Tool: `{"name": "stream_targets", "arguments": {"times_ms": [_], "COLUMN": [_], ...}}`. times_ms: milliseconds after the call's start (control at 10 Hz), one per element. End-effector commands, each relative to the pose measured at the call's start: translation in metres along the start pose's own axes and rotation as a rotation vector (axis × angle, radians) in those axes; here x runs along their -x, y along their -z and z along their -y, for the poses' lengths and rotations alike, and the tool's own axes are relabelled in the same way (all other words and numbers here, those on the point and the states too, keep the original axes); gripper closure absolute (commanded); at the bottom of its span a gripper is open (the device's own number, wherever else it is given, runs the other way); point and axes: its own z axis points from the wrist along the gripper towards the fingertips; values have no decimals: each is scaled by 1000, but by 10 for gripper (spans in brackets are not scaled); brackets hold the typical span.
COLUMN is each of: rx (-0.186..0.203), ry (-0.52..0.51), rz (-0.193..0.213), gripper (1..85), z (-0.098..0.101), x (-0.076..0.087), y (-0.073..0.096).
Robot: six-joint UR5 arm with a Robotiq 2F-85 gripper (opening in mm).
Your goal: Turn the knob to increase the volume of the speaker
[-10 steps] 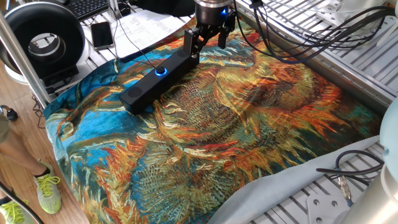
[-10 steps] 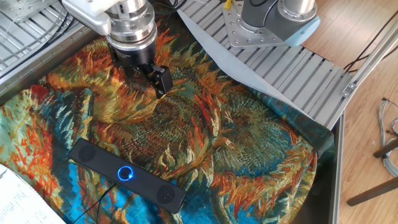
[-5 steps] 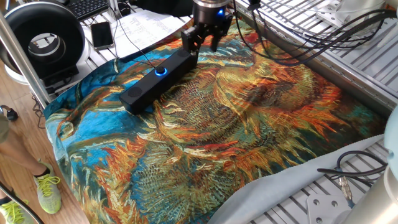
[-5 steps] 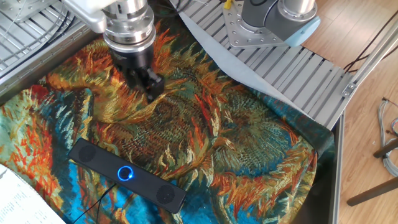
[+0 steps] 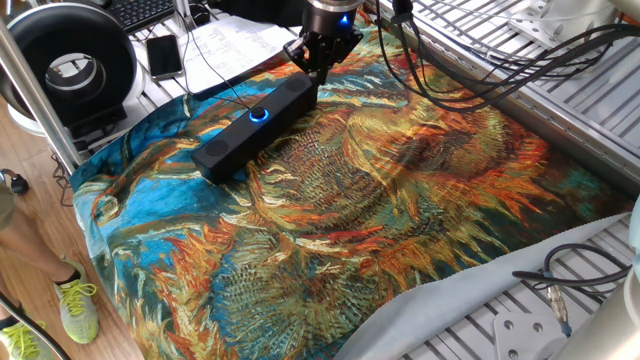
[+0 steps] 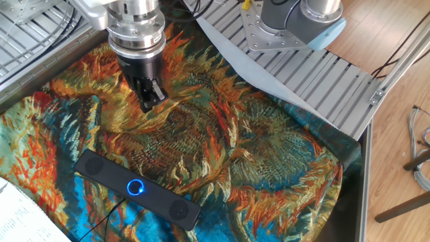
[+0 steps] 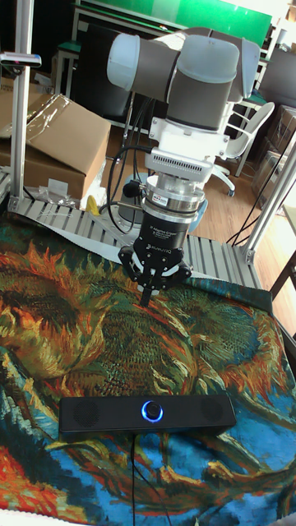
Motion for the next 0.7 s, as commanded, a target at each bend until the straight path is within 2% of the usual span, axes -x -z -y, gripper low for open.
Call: {"name": "stream_targets", "arguments": {"times_ms": [0,100,300,500,600], "rx": [45,67,36,32,15], "ry": [-45,-69,-54,-43,-21], "rz": [-4,6,21,33,42], "gripper": [797,830,830,830,830], "z": [-11,-17,-9,-8,-3], "x": [-1,2,6,9,11], "y": [2,2,1,2,1]}}
